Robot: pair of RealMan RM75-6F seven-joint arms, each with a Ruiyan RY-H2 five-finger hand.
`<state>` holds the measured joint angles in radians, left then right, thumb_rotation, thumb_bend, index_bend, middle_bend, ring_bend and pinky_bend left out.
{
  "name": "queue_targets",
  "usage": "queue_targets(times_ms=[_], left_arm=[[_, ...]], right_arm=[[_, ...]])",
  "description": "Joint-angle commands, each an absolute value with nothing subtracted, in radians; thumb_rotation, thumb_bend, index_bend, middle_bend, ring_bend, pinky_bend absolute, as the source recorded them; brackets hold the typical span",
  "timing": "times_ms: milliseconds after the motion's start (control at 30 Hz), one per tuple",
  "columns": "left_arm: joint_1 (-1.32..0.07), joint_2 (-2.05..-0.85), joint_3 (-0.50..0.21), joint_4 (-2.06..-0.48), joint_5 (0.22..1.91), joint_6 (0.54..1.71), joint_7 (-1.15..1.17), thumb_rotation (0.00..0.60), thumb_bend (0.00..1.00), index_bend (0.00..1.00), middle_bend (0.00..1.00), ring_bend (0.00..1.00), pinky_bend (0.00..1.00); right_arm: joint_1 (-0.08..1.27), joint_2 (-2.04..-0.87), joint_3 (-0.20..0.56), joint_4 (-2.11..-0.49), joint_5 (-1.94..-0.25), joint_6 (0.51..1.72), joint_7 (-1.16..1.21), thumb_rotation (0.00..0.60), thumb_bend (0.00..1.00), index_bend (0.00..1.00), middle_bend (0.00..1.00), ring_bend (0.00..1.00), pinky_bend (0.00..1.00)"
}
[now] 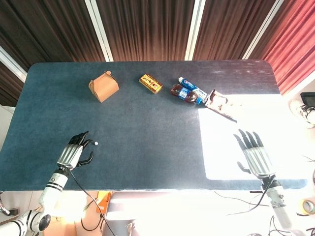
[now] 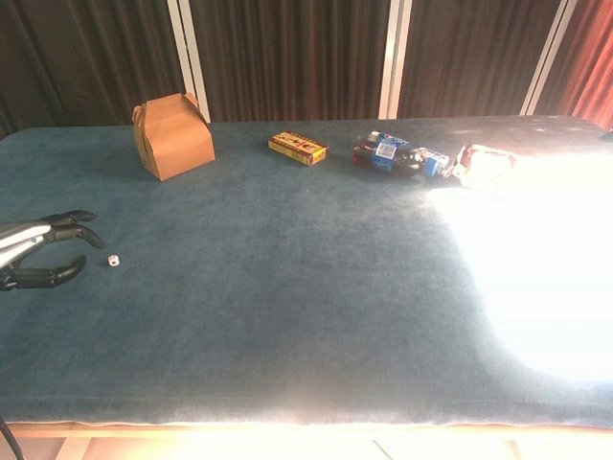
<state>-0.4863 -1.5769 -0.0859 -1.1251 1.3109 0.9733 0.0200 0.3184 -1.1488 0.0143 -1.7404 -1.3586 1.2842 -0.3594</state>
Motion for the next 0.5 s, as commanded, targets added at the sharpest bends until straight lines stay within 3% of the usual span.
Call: queue_targets(times_ms=[33, 500], left_arm=[[-0.489, -1.583, -0.086, -1.117, 1.307, 0.968, 0.021, 0.16, 0.5, 0.28, 0.0, 0.0, 0.11], [-0.501, -1.606, -0.083, -1.093, 1.312, 0.957, 0.004, 0.225, 0.5, 0.28, 0.0, 0.0, 0.11]], right_arm=[[0.317, -1.149, 0.016, -1.74, -1.355, 1.283, -0.365, 0.6, 0.23, 0.0, 0.0, 0.0, 0.0], [0.318, -1.163, 0.033, -1.745, -1.318, 1.257, -0.413, 0.6, 0.23, 0.0, 0.0, 0.0, 0.0]])
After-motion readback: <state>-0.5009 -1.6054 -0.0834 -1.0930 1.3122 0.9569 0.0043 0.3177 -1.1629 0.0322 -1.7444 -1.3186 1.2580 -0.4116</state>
